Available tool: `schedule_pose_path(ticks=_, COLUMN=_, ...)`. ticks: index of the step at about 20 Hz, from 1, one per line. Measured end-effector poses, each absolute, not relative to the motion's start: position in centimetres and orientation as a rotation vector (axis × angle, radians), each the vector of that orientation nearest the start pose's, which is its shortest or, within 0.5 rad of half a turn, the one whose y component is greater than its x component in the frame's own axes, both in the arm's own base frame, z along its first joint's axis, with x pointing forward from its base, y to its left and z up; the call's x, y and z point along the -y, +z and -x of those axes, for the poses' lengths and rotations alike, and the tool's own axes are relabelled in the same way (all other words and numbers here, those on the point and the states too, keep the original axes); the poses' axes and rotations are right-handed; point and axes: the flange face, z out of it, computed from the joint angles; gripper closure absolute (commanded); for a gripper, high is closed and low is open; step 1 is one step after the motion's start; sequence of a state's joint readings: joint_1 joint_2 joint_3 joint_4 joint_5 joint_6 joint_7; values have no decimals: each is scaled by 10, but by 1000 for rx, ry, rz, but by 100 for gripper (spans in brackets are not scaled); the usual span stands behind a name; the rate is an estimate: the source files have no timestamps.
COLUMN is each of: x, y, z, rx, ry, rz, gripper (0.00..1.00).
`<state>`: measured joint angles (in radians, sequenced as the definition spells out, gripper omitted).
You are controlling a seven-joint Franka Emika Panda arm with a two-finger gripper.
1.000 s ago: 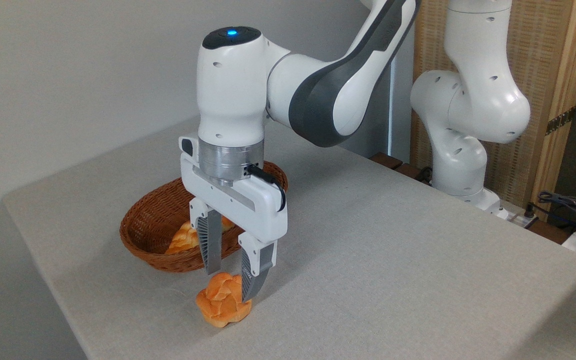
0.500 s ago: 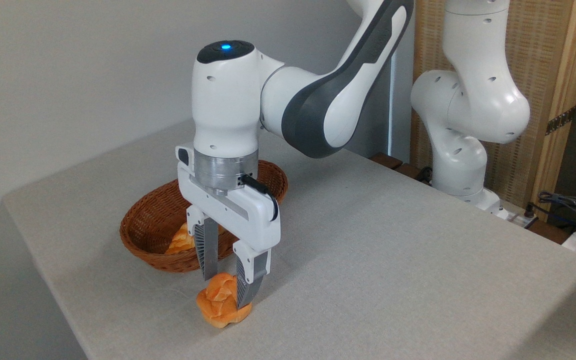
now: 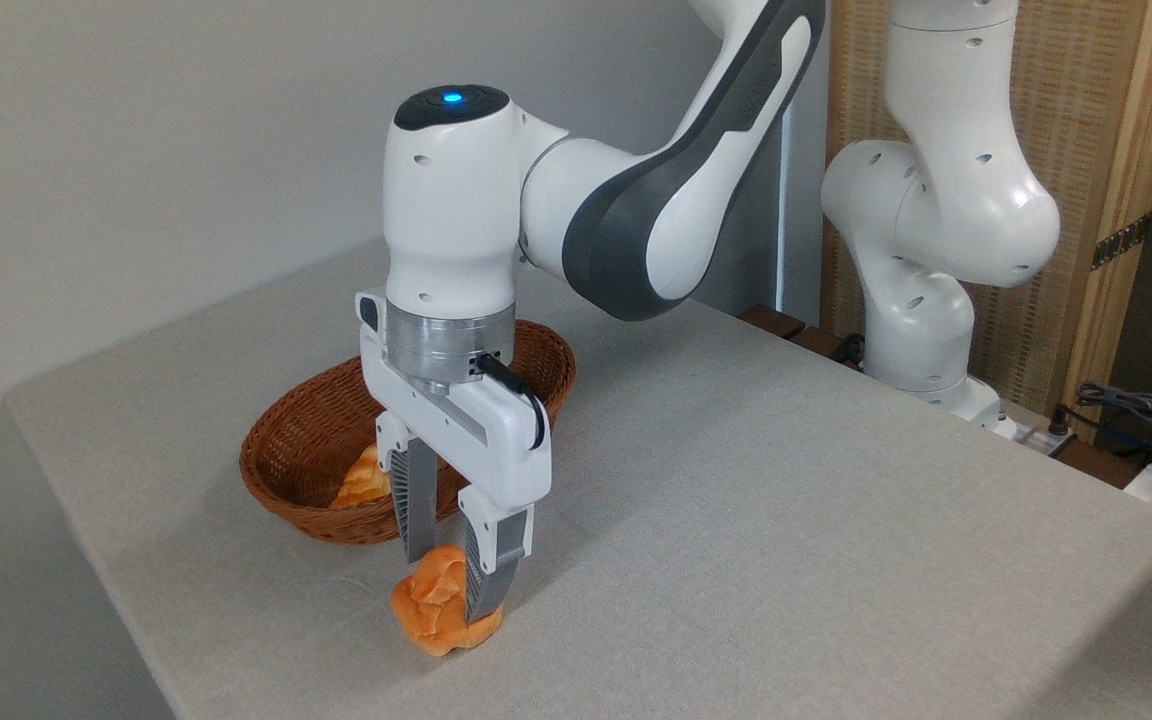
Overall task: Put bread into the basket
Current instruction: 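Close the gripper on the orange bread roll, then lift the roll and carry it over the wicker basket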
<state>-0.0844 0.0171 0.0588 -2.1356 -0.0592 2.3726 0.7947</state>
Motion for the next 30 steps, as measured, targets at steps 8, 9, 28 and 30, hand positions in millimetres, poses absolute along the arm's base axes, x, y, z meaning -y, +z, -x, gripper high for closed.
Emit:
schedule_pose_path(ticks=8, x=15, y=420, z=-563, rx=-1193, ry=-341, rz=2840, gripper=53)
schedule_pose_path(ticks=9, x=15, y=420, z=-563, rx=-1193, ry=-341, rz=2840, gripper=53)
schedule_pose_path(ticks=28, x=54, y=583, z=-550, rx=-1276, ry=-346, rz=2941, gripper=52)
schedule_pose_path(ticks=30, x=98, y=587, z=-535, rx=-1364, ry=-295, rz=2926, gripper=50)
